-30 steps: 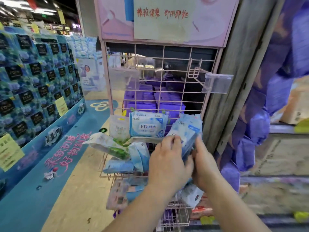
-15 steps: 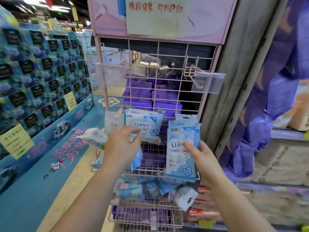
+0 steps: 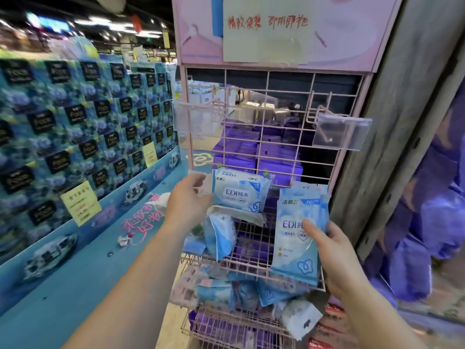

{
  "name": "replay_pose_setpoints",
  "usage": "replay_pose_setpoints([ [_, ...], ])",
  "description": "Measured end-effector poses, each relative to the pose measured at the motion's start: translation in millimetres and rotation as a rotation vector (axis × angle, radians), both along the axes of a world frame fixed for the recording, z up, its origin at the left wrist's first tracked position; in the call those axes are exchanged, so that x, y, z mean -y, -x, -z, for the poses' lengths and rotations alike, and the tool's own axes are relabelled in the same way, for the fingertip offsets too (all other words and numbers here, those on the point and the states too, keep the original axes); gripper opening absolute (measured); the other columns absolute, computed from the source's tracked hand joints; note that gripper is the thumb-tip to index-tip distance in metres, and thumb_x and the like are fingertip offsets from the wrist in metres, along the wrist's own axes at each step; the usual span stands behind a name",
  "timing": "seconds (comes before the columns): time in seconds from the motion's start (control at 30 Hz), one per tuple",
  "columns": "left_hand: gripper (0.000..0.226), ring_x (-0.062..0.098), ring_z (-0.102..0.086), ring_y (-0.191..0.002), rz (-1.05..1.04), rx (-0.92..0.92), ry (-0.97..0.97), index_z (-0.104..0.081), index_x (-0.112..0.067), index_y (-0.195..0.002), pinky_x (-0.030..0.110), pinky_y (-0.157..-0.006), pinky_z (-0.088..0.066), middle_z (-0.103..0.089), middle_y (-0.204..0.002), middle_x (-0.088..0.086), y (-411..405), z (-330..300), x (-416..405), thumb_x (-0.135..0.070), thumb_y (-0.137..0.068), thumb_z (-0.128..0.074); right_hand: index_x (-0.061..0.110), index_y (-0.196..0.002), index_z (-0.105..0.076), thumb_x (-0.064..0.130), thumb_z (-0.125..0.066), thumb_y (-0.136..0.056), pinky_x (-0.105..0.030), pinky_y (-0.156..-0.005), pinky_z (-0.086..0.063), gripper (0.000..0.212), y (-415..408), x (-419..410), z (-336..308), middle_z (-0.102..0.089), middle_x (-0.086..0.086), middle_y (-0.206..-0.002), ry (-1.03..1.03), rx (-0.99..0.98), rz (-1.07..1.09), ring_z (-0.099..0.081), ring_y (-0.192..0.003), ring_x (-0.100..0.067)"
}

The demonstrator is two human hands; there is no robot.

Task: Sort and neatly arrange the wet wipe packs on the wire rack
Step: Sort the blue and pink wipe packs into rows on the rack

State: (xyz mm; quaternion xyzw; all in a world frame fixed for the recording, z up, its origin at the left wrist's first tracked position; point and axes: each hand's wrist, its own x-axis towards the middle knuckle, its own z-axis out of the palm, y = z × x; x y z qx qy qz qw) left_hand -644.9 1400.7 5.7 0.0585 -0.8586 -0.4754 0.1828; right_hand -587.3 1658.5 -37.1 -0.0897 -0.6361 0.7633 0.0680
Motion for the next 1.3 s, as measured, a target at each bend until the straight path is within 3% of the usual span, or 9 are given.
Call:
replay_pose_setpoints([
  [0.2,0.065,0.019,-0.049,-0.124,0.154,0.020,0.102,-0.044,-0.022,-0.138,0.033,-0.100,-0.039,-0.053,-0.135,0.001,32,-26,6,-0.022,-0.080,-0.074,0.015,-0.108,-0.062,0.027,-0.066,-0.087,-0.043,-0.069,-0.059,0.024,9,6,2,-0.077,-0.008,-0.095,-0.005,0.001,0.011,-0.075,-0.082,-0.028],
  [0.43,0.020,0.021,-0.056,-0.109,0.077,0.051,0.204,-0.067,-0.021,-0.096,0.029,-0.084,-0.040,-0.065,-0.117,0.001,51,-18,56,-0.033,-0.081,-0.072,0.016,-0.104,-0.062,0.028,-0.066,-0.088,-0.048,-0.075,-0.059,0.021,17,30,0,-0.075,-0.010,-0.100,-0.022,0.008,0.070,-0.074,-0.086,-0.026],
  [0.67,0.017,0.021,-0.055,-0.101,0.096,0.061,0.232,-0.066,-0.026,-0.092,0.031,-0.083,-0.044,-0.060,-0.111,-0.003,52,-10,92,-0.038,-0.082,-0.070,0.025,-0.096,-0.062,0.032,-0.065,-0.088,-0.067,-0.076,-0.053,0.011,20,60,-4,-0.076,-0.005,-0.091,-0.042,0.015,0.178,-0.074,-0.080,-0.028],
  [0.83,0.014,0.013,-0.059,-0.095,0.378,0.007,0.214,-0.066,-0.034,-0.072,0.032,-0.086,-0.046,-0.066,-0.097,-0.003,34,-6,111,-0.032,-0.073,-0.079,0.028,-0.096,-0.061,0.029,-0.063,-0.091,-0.047,-0.063,-0.061,0.005,17,72,-7,-0.075,-0.003,-0.094,-0.027,0.006,0.235,-0.074,-0.075,-0.023],
  [0.93,0.033,-0.003,-0.056,-0.096,0.660,0.045,0.246,-0.068,-0.035,-0.085,0.021,-0.087,-0.045,-0.064,-0.099,-0.016,6,5,120,-0.047,-0.058,-0.084,0.026,-0.093,-0.060,0.029,-0.062,-0.091,-0.038,-0.055,-0.059,0.005,15,78,-7,-0.074,-0.007,-0.099,-0.037,0.003,0.258,-0.073,-0.082,-0.027],
  [1.03,0.074,-0.009,-0.042,-0.114,0.797,0.071,0.645,-0.055,-0.039,-0.119,0.013,-0.098,-0.031,-0.047,-0.119,-0.032,-8,29,119,-0.064,-0.052,-0.072,0.021,-0.100,-0.059,0.027,-0.061,-0.092,-0.042,-0.066,-0.060,0.010,13,84,-6,-0.073,-0.007,-0.103,-0.012,-0.007,0.264,-0.072,-0.089,-0.028],
  [1.1,0.072,0.000,-0.041,-0.122,0.778,0.013,0.830,-0.052,-0.033,-0.128,0.017,-0.101,-0.028,-0.049,-0.126,-0.024,-8,53,115,-0.054,-0.063,-0.072,0.018,-0.109,-0.058,0.025,-0.061,-0.092,-0.043,-0.071,-0.060,0.019,12,87,-6,-0.072,-0.007,-0.105,0.005,-0.017,0.258,-0.071,-0.092,-0.027],
  [1.2,0.034,0.012,-0.060,-0.108,0.656,-0.119,0.656,-0.071,-0.031,-0.106,0.024,-0.089,-0.043,-0.070,-0.109,-0.016,-5,63,113,-0.032,-0.072,-0.065,0.019,-0.114,-0.057,0.025,-0.061,-0.092,-0.042,-0.073,-0.059,0.023,9,86,-4,-0.072,-0.006,-0.108,-0.001,-0.031,0.230,-0.071,-0.093,-0.026],
  [1.3,0.030,0.009,-0.064,-0.090,0.575,-0.052,0.415,-0.074,-0.031,-0.091,0.027,-0.078,-0.049,-0.073,-0.093,-0.015,-1,42,115,-0.049,-0.073,-0.057,0.023,-0.113,-0.059,0.022,-0.061,-0.091,-0.042,-0.073,-0.060,0.022,10,84,-4,-0.073,-0.004,-0.106,-0.015,-0.058,0.190,-0.072,-0.092,-0.024],
])
